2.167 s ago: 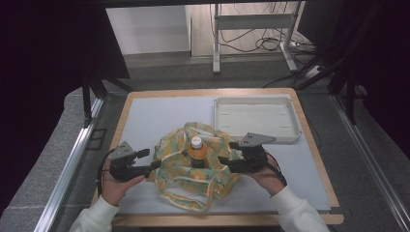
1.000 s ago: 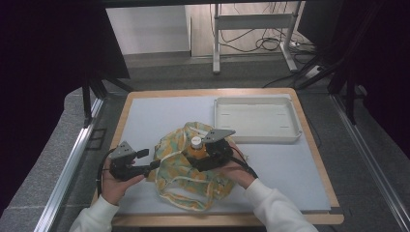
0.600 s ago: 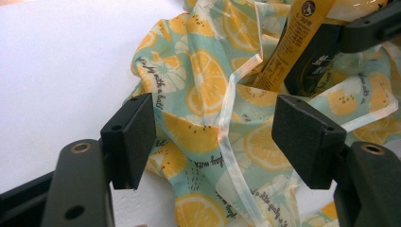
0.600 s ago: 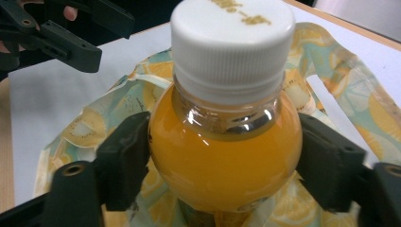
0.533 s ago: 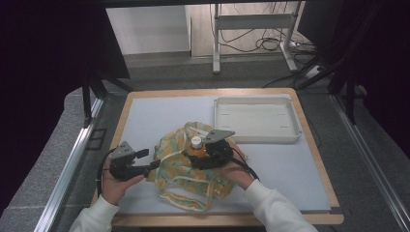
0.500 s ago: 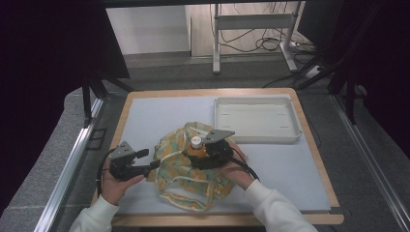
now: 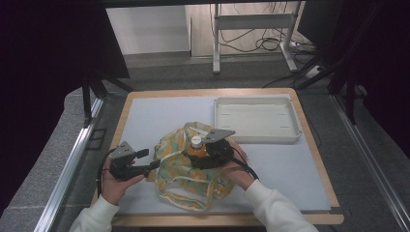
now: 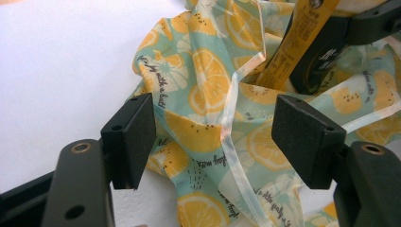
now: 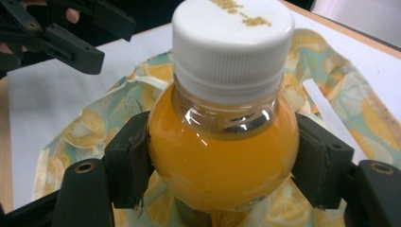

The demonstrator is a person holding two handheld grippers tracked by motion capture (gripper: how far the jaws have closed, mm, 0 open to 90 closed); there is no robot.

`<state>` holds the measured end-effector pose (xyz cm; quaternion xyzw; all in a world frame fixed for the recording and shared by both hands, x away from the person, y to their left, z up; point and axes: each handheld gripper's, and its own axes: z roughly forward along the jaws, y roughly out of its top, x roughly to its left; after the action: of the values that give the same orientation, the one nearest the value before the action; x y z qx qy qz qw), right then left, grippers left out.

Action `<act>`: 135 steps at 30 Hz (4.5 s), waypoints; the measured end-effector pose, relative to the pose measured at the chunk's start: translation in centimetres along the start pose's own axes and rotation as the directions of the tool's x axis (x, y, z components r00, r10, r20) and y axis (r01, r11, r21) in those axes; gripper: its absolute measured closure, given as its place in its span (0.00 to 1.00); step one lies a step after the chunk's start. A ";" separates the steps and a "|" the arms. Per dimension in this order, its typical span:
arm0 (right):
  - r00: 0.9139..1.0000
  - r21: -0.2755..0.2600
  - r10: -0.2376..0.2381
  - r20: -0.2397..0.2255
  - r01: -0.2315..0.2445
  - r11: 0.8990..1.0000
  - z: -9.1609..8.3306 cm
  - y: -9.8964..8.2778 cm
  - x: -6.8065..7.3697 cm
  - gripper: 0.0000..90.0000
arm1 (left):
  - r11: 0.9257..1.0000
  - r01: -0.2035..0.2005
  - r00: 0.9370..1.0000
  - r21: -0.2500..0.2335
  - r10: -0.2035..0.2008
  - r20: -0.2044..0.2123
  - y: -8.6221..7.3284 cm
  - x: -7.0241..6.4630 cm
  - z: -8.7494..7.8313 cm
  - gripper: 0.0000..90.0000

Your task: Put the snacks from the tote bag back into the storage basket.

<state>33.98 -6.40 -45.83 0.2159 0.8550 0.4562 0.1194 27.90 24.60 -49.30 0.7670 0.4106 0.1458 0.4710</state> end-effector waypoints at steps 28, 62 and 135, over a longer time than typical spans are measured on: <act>1.000 -0.138 0.017 0.007 -0.016 0.990 -5.6 2.9 -0.8 0.34 | 1.000 0.005 1.000 -0.004 -0.005 -0.002 0.0 0.0 0.0 0.36; 0.987 -0.203 0.119 0.109 -0.095 0.975 -10.9 4.1 -5.5 0.34 | 1.000 -0.009 1.000 0.023 0.009 0.004 -0.2 -0.2 0.5 0.36; 0.940 -0.166 0.229 0.252 -0.191 0.967 -4.5 5.6 -17.4 0.34 | 1.000 -0.012 1.000 0.028 0.011 0.007 -0.3 0.0 0.5 0.36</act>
<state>48.92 -15.24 -38.57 0.3573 0.7687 0.4914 0.1997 28.03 24.37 -49.77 0.7764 0.4065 0.1400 0.4608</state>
